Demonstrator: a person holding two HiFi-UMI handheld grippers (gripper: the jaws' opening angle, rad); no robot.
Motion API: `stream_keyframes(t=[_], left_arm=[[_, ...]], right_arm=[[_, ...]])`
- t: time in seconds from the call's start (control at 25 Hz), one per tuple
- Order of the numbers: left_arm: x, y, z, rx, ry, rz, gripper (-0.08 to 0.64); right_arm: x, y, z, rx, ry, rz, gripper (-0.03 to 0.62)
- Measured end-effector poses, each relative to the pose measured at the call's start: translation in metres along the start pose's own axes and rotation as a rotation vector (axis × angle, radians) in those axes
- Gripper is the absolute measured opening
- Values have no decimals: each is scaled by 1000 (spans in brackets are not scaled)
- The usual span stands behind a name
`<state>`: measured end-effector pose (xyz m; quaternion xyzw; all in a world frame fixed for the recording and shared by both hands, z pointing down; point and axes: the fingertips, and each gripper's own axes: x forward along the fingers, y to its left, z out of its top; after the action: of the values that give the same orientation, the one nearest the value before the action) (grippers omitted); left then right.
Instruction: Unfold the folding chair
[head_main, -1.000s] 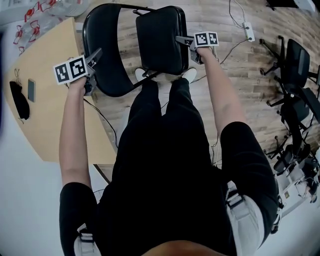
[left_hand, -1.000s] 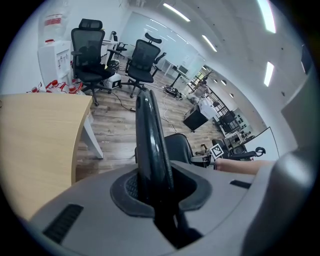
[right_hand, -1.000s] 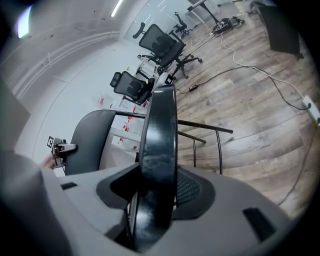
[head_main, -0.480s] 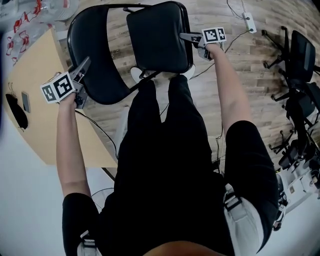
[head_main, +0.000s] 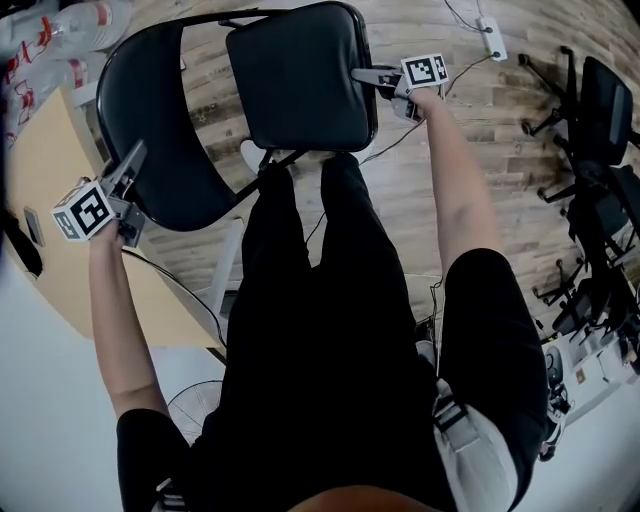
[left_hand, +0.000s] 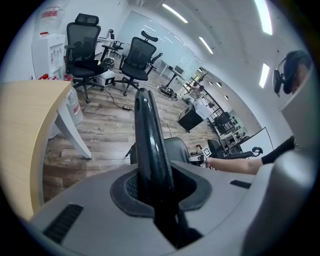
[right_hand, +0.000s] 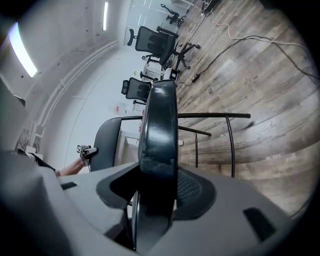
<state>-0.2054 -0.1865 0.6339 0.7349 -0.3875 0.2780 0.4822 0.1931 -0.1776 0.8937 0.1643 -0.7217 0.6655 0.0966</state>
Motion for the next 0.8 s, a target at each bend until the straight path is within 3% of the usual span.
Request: stream_keyframes(t=[0.36,0.8], left_arm=[[40,-3,-4,-38,9,-28,61],[91,-15,-2,-77,25,-50,60]], right_arm=[[-22,-43,11,-15,-31,205,190],[-61,-120,20,8,-34,276,195]])
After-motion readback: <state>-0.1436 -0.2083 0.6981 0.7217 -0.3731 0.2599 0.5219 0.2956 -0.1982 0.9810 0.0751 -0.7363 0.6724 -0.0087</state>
